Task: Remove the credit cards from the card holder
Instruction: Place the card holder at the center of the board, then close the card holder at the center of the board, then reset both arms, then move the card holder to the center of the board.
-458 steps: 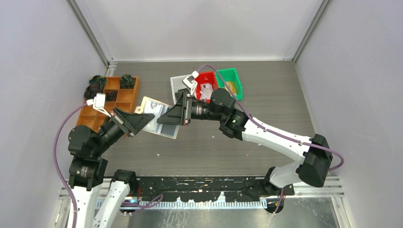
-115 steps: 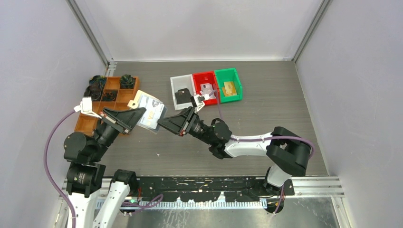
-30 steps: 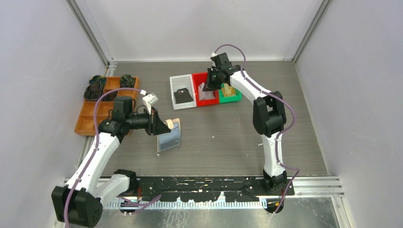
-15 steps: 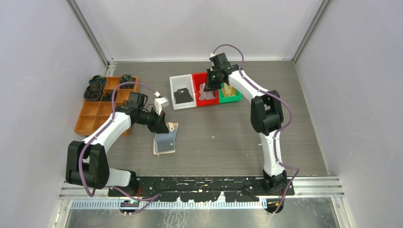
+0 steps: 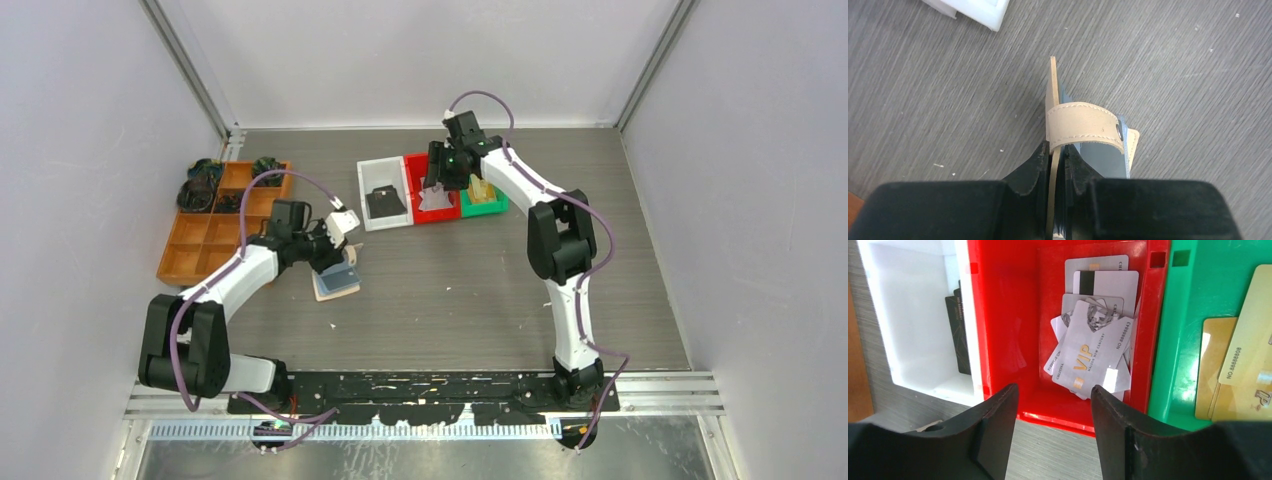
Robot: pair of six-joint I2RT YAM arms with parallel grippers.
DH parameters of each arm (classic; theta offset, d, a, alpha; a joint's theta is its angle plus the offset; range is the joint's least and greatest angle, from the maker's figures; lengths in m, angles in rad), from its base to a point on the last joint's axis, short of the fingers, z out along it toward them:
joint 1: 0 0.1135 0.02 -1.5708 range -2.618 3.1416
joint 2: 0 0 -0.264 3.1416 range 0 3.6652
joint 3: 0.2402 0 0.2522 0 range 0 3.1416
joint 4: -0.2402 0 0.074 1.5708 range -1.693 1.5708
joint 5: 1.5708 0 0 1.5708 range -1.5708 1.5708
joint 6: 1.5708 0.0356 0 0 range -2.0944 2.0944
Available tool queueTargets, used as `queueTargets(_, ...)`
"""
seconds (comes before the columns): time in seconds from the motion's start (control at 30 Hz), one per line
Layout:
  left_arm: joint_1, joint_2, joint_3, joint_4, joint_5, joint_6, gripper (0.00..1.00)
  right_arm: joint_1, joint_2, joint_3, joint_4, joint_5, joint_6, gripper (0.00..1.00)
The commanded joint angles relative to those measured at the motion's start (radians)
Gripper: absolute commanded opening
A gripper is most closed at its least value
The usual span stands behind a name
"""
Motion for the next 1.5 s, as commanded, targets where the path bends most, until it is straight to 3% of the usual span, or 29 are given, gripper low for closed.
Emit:
queueTargets(0.0,-0.015,-0.012,-0.002,-0.005,-0.003,0.171,0.00,0.013,-0.183,-0.028,0.095,0.002,0.039,0.61)
queueTargets(0.13,-0.053,-0.096,-0.056,-0.056,-0.011,0.289,0.00,0.030,-0.299,-0.122,0.171,-0.033,0.094,0.63)
queueTargets(0.3,-0.132,-0.189,-0.147,-0.139,-0.120,0.437,0.06,0.050,-0.417,-0.257,0.246,-0.057,0.145,0.70)
queueTargets(0.53,-0.140,-0.326,-0.203,-0.339,-0.092,0.568,0.32,0.056,-0.539,-0.406,0.269,-0.060,0.143,0.74)
queueTargets(0.6,-0.140,-0.375,-0.217,-0.381,-0.061,0.600,0.34,0.056,-0.563,-0.436,0.271,-0.066,0.149,0.75)
queueTargets(0.73,-0.141,-0.442,-0.231,-0.469,-0.027,0.675,0.35,0.055,-0.616,-0.497,0.284,-0.081,0.162,0.76)
queueTargets(1.03,-0.141,-0.468,-0.158,-0.665,0.099,0.674,0.37,0.055,-0.702,-0.588,0.283,-0.077,0.195,0.80)
queueTargets(1.2,-0.144,-0.483,-0.198,-0.736,0.093,0.737,0.39,0.055,-0.756,-0.670,0.326,-0.091,0.230,0.80)
queueTargets(1.47,-0.159,-0.476,-0.249,-0.730,0.075,0.787,0.39,0.054,-0.808,-0.757,0.379,-0.104,0.269,0.82)
